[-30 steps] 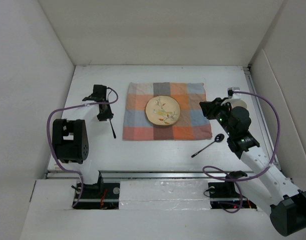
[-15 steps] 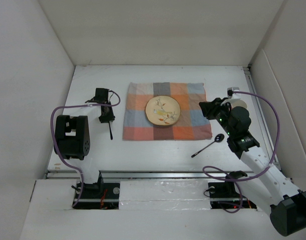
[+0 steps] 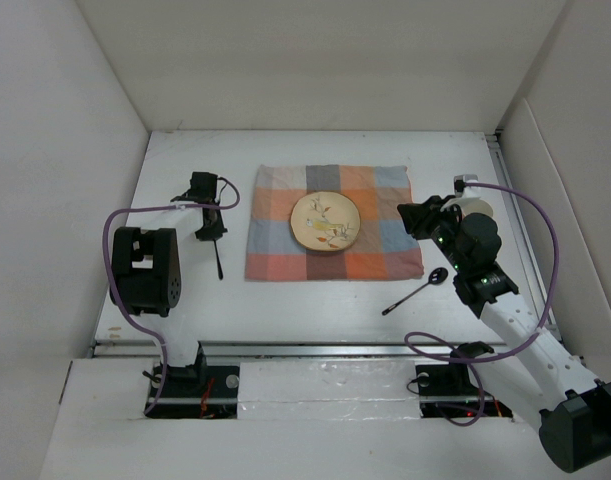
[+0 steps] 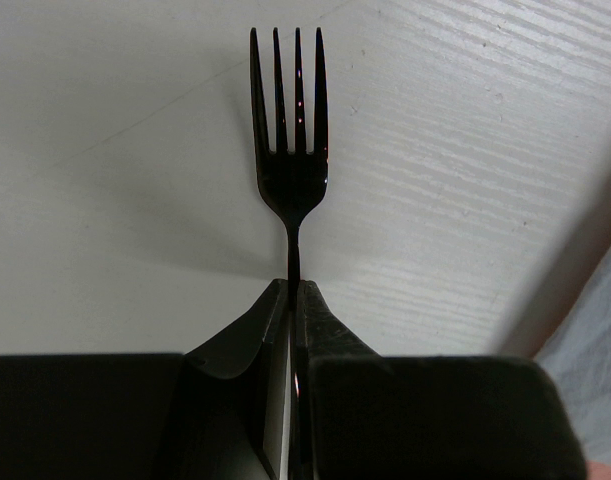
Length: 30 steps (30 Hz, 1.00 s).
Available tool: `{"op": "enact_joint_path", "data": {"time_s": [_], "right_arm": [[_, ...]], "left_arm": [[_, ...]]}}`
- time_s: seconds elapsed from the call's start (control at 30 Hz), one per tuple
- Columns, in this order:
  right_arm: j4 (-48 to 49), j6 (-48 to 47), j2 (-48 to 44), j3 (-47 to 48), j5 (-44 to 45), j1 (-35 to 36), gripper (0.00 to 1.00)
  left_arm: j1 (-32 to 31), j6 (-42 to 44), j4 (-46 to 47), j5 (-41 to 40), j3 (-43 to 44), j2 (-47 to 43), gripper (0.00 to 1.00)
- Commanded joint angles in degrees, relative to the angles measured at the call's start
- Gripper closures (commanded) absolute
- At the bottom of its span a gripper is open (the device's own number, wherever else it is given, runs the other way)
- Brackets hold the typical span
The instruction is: Set the dinner table for one person
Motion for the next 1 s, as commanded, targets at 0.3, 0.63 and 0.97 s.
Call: {"op": "enact_joint_path", "data": {"time_s": [0.3,0.63,0.97], "right_arm": [[2.0,-1.3,-0.1,0.2,2.2,0.1,0.70],[1.0,-2.1,0.0,0.5,3.8,0.1,0.70],[1.1,-2.1,0.2,0.6,3.4,0.1,0.70]], "left_arm": [[-17.4,-6.0,-7.0,-5.0,8.1,-12.0,1.00],[-20.5,-12.6,-3.0,1.1,19.1,1.3,1.00],[-21.0,-11.7,-4.7,-5.1,18.8,7.0,1.00]]}}
